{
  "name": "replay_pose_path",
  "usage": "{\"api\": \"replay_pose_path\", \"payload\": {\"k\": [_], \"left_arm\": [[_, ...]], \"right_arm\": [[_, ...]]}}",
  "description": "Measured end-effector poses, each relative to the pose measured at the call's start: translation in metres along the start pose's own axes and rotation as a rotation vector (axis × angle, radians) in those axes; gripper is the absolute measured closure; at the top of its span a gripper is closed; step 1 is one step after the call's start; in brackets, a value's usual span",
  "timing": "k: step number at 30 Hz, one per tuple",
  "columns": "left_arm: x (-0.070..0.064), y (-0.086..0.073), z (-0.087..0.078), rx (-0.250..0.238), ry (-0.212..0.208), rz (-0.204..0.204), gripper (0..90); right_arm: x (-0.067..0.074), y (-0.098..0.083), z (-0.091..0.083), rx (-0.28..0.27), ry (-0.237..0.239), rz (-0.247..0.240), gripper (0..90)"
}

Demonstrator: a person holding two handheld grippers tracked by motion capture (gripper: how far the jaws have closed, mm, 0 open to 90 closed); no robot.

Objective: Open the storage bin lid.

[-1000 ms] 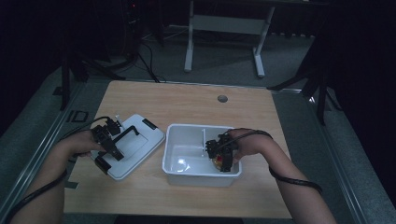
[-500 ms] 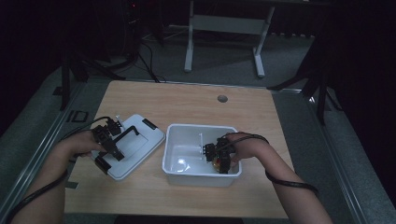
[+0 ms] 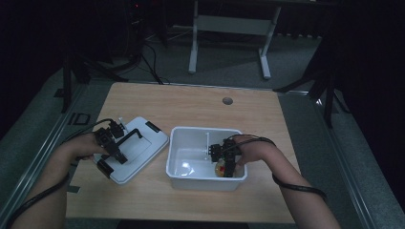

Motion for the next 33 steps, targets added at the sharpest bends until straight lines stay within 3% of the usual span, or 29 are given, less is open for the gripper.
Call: {"api": "replay_pose_path", "payload": {"k": [3,7,11,14,18,21,24,28,31,32,33], "left_arm": [[-0.001,0.001,0.0,-0.001,-0.002,-0.001,19.8],[-0.002,0.001,-0.001,-0.002,-0.007,0.005,19.8],[-0.007,0.001,0.001,0.015,-0.018,0.036,19.1],[-0.006,0.001,0.0,0.013,-0.008,0.03,19.1],[-0.005,0.0,0.0,0.025,0.007,0.025,19.2],[-0.003,0.0,0.001,0.027,0.026,0.023,19.3],[-0.002,0.0,0.0,0.025,0.031,0.026,20.0],[-0.001,0.001,-0.004,0.01,0.042,0.022,24.3],[0.0,0.002,-0.006,0.003,0.052,0.025,28.4],[0.0,0.002,-0.006,0.003,0.052,0.025,31.5],[0.002,0.002,-0.008,0.006,0.065,0.02,31.9]], "right_arm": [[-0.002,0.0,-0.006,-0.015,-0.01,0.017,14.1],[-0.003,-0.002,-0.018,-0.052,-0.008,0.003,13.0],[-0.009,-0.007,-0.038,-0.105,-0.027,0.025,13.5],[-0.016,-0.016,-0.058,-0.151,-0.059,0.048,13.8],[-0.019,-0.025,-0.073,-0.192,-0.062,0.068,14.1],[-0.023,-0.042,-0.088,-0.226,-0.099,0.087,14.4],[-0.022,-0.059,-0.093,-0.212,-0.12,0.109,14.5],[-0.019,-0.083,-0.092,-0.206,-0.114,0.151,14.6],[-0.015,-0.105,-0.081,-0.193,-0.091,0.204,14.6],[-0.015,-0.105,-0.081,-0.193,-0.091,0.204,14.6],[-0.012,-0.118,-0.071,-0.172,-0.078,0.229,14.6]]}}
Point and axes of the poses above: each handheld gripper's, and its own axes: z roughly forward along the jaws, y roughly out of its top, x roughly to its left, the point moved 9 cm from there along z, roughly forward along the jaws, and after that the axes turned 12 degrees about -y, right-handed, at the moved point
